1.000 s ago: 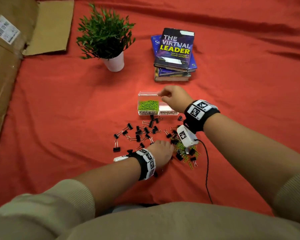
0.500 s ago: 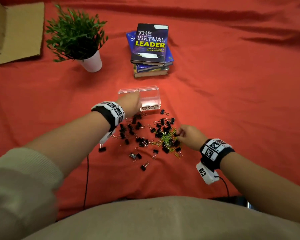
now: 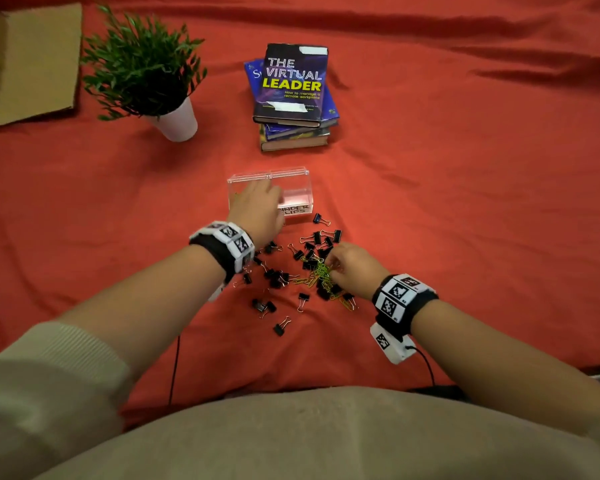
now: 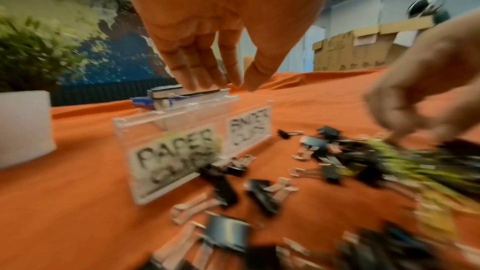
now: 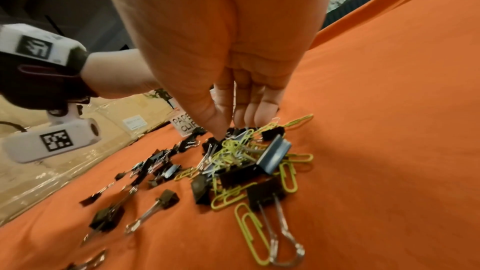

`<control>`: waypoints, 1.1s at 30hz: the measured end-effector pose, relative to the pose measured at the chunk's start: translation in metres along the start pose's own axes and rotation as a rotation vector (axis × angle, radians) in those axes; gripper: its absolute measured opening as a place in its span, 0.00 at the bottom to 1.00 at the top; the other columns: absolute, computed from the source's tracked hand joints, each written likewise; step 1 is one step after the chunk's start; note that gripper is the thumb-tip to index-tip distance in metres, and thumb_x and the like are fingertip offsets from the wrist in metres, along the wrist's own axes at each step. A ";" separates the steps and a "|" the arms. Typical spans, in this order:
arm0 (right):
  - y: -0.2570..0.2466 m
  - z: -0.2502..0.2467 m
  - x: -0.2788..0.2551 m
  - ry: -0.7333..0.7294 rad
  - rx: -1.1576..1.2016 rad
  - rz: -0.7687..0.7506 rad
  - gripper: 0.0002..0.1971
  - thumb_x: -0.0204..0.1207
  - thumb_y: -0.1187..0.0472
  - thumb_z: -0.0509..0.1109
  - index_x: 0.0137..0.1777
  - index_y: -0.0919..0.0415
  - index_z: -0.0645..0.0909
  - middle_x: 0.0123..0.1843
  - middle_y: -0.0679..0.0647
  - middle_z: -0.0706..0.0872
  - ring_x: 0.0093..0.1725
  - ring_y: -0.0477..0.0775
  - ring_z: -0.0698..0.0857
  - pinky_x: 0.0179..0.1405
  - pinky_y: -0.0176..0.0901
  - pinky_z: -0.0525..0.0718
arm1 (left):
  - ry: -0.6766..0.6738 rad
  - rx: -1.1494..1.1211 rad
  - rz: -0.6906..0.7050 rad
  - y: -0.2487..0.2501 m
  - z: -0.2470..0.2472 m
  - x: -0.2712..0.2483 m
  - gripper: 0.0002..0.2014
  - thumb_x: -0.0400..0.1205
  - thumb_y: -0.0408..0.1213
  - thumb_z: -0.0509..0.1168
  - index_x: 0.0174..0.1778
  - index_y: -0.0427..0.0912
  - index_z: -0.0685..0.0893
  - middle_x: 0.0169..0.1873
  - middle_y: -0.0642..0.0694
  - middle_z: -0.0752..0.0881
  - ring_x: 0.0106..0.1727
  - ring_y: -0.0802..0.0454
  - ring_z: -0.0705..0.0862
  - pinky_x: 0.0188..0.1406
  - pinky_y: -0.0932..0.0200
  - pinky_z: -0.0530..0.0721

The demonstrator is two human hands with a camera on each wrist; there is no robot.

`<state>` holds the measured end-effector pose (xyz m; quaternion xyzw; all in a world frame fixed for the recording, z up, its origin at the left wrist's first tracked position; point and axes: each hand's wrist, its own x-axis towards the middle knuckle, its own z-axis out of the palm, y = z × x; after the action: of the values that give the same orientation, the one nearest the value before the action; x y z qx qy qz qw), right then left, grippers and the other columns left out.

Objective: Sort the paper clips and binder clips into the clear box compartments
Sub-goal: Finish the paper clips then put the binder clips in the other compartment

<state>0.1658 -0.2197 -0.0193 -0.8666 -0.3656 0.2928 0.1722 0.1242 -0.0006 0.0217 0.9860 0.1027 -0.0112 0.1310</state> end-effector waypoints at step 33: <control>0.008 -0.026 0.002 -0.022 1.038 0.373 0.05 0.72 0.72 0.72 0.46 0.64 0.84 0.38 0.58 0.85 0.33 0.49 0.82 0.38 0.37 0.85 | -0.243 -0.669 -0.407 0.022 0.051 -0.064 0.11 0.85 0.30 0.51 0.52 0.44 0.78 0.38 0.46 0.84 0.34 0.50 0.81 0.37 0.51 0.84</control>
<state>0.1877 -0.2253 -0.0045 -0.7150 -0.0154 0.4692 0.5181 0.0667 -0.0475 -0.0191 0.8400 0.2775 -0.1192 0.4508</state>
